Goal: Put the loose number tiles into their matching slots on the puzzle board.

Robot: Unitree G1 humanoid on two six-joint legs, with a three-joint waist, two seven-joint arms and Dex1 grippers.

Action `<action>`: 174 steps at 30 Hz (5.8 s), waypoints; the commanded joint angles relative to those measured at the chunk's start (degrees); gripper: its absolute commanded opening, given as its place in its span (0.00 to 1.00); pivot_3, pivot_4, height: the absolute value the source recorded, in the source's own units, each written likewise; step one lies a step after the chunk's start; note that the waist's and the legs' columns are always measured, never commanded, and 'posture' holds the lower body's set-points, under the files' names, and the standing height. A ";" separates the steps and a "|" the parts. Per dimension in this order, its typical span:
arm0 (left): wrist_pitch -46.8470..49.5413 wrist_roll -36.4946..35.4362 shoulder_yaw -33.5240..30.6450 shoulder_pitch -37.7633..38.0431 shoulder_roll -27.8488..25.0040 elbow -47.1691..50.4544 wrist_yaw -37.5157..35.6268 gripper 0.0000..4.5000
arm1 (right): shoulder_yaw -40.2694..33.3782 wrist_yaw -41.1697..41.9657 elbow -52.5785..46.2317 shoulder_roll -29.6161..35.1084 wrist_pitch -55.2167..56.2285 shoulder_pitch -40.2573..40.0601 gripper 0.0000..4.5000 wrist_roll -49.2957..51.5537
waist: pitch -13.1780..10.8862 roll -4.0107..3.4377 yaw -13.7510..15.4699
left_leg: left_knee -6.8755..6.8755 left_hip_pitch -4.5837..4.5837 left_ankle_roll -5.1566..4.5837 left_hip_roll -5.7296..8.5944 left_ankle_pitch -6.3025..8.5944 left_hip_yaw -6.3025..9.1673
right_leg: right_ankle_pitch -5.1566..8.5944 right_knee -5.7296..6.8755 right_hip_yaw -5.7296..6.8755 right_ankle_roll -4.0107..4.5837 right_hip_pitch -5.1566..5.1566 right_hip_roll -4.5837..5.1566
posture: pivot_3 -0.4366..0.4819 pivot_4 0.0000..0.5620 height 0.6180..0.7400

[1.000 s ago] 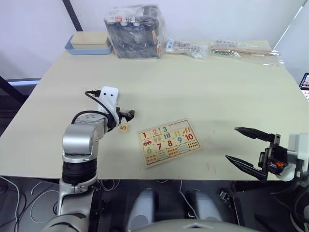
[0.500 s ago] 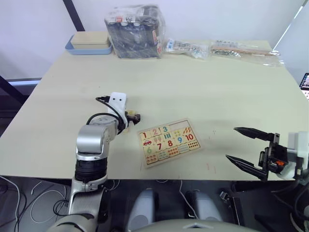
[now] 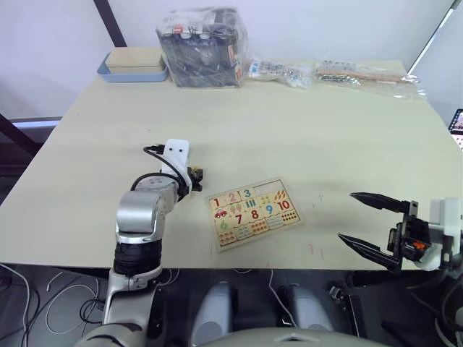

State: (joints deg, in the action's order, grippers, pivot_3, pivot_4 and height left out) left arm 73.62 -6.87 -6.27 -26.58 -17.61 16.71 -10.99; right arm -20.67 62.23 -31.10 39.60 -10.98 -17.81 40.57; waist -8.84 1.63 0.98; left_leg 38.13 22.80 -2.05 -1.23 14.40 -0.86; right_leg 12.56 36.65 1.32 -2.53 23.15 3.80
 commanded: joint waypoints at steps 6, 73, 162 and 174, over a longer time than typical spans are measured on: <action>13.50 -5.62 -6.50 4.93 -1.71 24.66 -3.47 0.33 | 1.19 1.95 0.56 1.88 -1.49 2.54 1.00 1.86 | 0.00 0.01 -0.07 | 0.00 0.00 0.00 -0.03 0.01 -0.03 | 0.00 -0.02 -0.03 0.00 0.01 0.01 | 0.48 0.27 1.00; -77.16 -5.01 8.79 8.58 -39.86 -32.92 -79.26 0.83 | 0.19 9.26 -2.02 3.73 -1.95 1.50 1.00 3.81 | 0.05 -0.25 -0.07 | -0.13 0.13 -0.31 -0.09 0.24 -0.48 | 0.19 -0.37 -0.42 0.22 0.22 -0.03 | 0.48 0.27 1.00; 2.46 -13.08 45.24 -46.23 -36.60 -1.28 -61.45 0.23 | -4.19 0.30 -6.19 -0.25 2.36 -3.73 1.00 1.78 | -0.04 -0.07 -0.22 | 0.19 0.06 -0.35 0.39 0.25 -0.23 | 0.50 0.06 -2.09 -0.63 0.09 -1.08 | 0.48 0.27 1.00; 16.87 -11.33 52.56 -50.96 -18.90 -13.18 -48.47 0.23 | -5.22 -0.62 -7.15 -0.84 3.95 -6.62 1.00 0.64 | -0.03 -0.07 -0.02 | 0.24 0.16 -0.45 0.61 0.29 -0.05 | 0.62 0.12 -2.47 -0.84 0.07 -1.06 | 0.48 0.27 1.00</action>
State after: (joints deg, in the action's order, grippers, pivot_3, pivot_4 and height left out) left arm 88.52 -18.68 45.71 -75.77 -37.92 4.42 -61.93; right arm -24.12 61.83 -36.73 38.99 -8.39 -23.88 41.15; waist -8.88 1.56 0.97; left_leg 38.37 22.96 -2.53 -0.61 14.71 -0.92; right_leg 13.19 36.77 -1.20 -3.40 23.22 2.74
